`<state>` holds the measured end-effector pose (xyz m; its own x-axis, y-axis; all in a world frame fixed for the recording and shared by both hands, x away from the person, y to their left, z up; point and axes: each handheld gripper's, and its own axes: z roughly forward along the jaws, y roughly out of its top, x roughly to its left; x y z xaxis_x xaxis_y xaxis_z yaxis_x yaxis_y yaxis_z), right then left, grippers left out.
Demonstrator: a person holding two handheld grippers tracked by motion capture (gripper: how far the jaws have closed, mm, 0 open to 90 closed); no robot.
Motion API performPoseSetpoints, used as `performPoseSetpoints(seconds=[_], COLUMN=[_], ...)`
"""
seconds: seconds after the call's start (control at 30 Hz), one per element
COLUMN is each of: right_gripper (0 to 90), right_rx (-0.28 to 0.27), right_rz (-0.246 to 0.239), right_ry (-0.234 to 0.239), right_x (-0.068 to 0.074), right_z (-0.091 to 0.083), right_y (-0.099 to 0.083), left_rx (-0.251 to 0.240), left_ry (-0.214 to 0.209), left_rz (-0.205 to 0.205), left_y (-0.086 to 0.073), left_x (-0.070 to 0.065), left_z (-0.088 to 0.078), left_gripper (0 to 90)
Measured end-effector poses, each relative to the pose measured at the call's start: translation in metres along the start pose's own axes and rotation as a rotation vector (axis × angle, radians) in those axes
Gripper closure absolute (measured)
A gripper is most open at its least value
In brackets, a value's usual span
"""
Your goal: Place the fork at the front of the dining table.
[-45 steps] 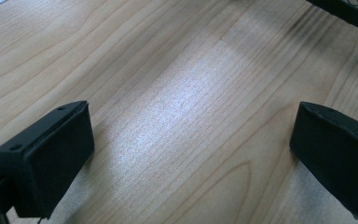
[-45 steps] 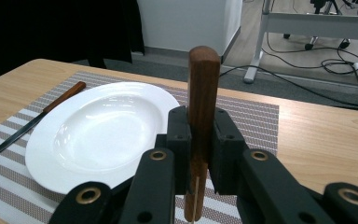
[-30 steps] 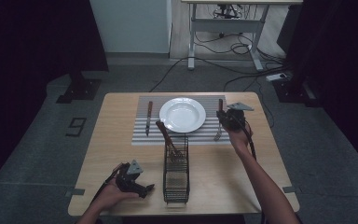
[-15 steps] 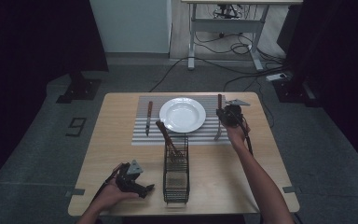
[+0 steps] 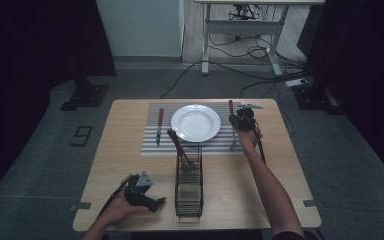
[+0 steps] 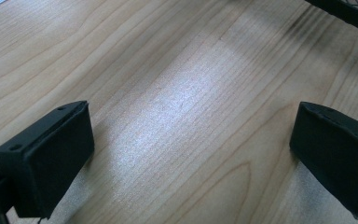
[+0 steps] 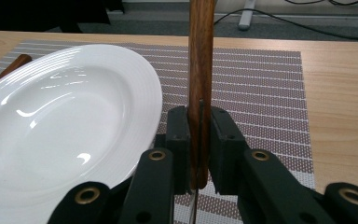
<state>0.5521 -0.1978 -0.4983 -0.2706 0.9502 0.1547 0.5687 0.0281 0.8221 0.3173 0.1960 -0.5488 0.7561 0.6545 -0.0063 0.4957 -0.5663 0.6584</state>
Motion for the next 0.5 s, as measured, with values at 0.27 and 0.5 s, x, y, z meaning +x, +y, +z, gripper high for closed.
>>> performPoseSetpoints(seconds=[0.27, 0.5], right_gripper=[79.6, 79.4], right_rx=[0.006, 0.029], right_rz=[0.035, 0.077], right_ry=[-0.008, -0.016], right_x=[-0.006, -0.012], right_z=[0.008, 0.018], right_y=[-0.003, -0.005], left_rx=[0.0, 0.0], left_ry=[0.0, 0.001], left_rz=[0.0, -0.001], left_y=[0.0, 0.0], left_x=[0.0, 0.0], left_z=[0.0, 0.0], left_gripper=[0.0, 0.0])
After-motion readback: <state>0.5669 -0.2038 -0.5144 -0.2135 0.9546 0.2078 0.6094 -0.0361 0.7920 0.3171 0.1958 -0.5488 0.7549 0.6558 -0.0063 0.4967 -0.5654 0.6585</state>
